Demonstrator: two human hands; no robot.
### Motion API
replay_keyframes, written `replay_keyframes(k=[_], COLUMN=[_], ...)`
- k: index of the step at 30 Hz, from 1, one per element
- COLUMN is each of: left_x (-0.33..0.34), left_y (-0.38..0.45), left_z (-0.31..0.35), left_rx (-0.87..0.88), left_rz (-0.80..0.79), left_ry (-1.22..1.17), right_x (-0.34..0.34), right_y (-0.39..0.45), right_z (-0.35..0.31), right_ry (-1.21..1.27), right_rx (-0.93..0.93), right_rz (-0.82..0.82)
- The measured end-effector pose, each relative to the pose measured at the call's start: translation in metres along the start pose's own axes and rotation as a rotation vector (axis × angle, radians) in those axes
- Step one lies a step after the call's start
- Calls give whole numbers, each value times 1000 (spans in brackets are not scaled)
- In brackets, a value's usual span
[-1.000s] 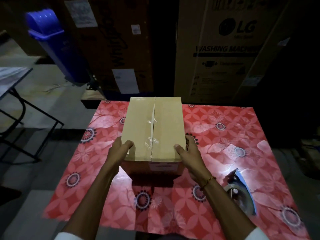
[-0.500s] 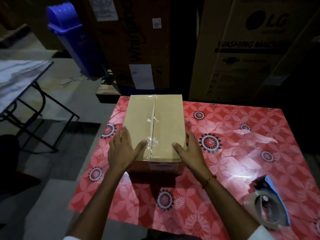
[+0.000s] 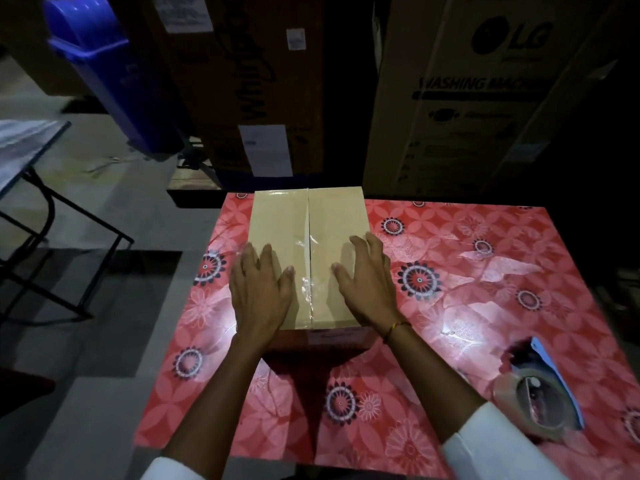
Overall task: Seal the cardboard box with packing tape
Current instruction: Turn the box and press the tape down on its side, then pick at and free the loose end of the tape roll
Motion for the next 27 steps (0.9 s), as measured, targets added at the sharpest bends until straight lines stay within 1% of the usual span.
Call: replay_keyframes(k=[2, 3, 6, 8, 12, 15, 17, 19, 21, 22, 24, 26, 27], left_x=[-1, 2, 20, 39, 85, 123, 151, 180, 207, 218, 241, 261, 270], left_y=[0, 0, -4, -15, -59, -97, -118, -134, -145, -150, -161, -173, -179], left_z=[19, 30, 73, 105, 167, 195, 204, 203, 199, 199, 199, 203, 206], left_rx=[150, 220, 371, 475, 689, 783, 738, 594, 420, 343, 221, 146, 134], left_rz=[63, 67, -7, -64, -209, -349, -481, -594, -679, -711, -763, -811, -826], left_ry=[-73, -119, -270, -313, -387, -453, -508, -561, -589, -573, -502, -447, -423], right_x=[-7, -11, -22, -30, -53, -73, -90, -105, -119, -122, -122, -115, -111], right_y=[-1, -3, -13, -25, -56, -82, -100, -118, -131, -136, -141, -144, -145], right_z=[11, 19, 49, 73, 132, 185, 220, 257, 295, 312, 337, 354, 359], right_ry=[144, 215, 367, 388, 339, 285, 275, 278, 201, 145, 47, -30, -45], right_rx=[8, 27, 118, 169, 239, 308, 361, 440, 501, 509, 486, 427, 397], right_rz=[19, 24, 45, 62, 126, 156, 199, 199, 180, 140, -36, -226, -295])
Point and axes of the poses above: each hand's wrist, its own y-axis towards the middle knuckle, its own x-axis out of the palm, z = x × y, the point moved 6 cm from there along y, towards the middle knuckle, and after that the axes turned 12 degrees about -y, right-handed, at the moved point
